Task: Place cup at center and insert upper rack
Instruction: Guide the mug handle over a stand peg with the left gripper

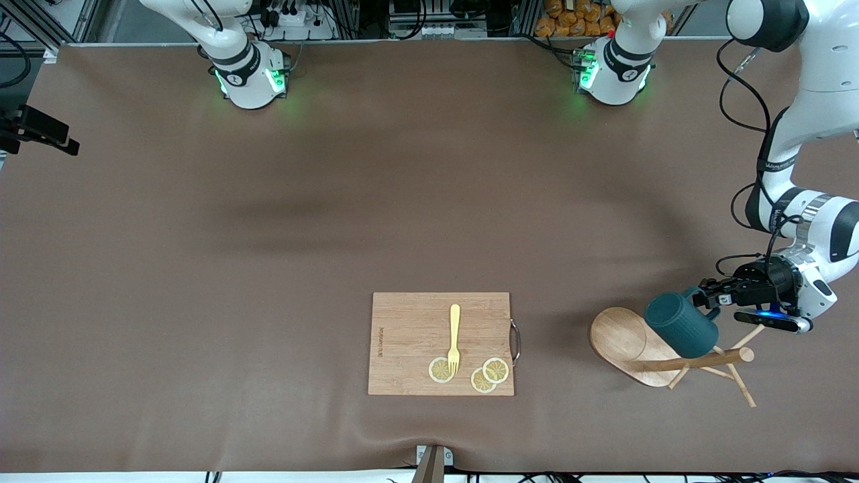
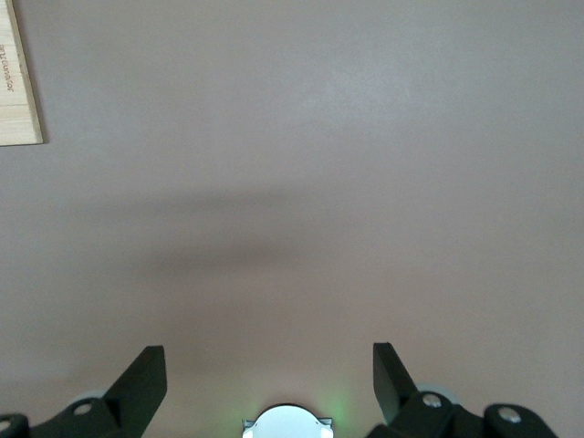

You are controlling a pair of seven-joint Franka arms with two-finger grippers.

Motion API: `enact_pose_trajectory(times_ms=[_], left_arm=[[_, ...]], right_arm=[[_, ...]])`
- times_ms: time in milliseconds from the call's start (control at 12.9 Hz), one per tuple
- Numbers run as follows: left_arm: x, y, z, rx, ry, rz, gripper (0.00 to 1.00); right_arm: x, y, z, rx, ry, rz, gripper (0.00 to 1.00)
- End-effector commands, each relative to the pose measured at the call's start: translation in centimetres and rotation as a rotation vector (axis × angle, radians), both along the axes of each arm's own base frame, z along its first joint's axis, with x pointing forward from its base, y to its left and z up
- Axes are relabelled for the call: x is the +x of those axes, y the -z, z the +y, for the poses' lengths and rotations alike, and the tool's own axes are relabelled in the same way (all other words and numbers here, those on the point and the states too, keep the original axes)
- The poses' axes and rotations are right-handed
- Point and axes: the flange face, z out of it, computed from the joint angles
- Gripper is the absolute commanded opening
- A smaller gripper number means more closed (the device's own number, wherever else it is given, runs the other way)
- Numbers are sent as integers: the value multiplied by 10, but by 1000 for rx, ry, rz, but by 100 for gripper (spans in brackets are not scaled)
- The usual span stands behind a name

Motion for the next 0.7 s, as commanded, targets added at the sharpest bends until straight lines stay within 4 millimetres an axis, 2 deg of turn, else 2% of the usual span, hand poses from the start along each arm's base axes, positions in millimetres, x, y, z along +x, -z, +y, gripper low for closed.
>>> enact_pose_trajectory(times_ms=[0,309,618], left_arm=[[4,1,2,-32,-7,-39,0],[7,21,12,-32,-21,-62,0],[8,22,16,-57,-34,-84,0]], right_arm=[[1,-5,3,-6,13,-2,100],[1,-5,3,-6,12,-2,100],[1,-5,3,-6,13,-2,100]])
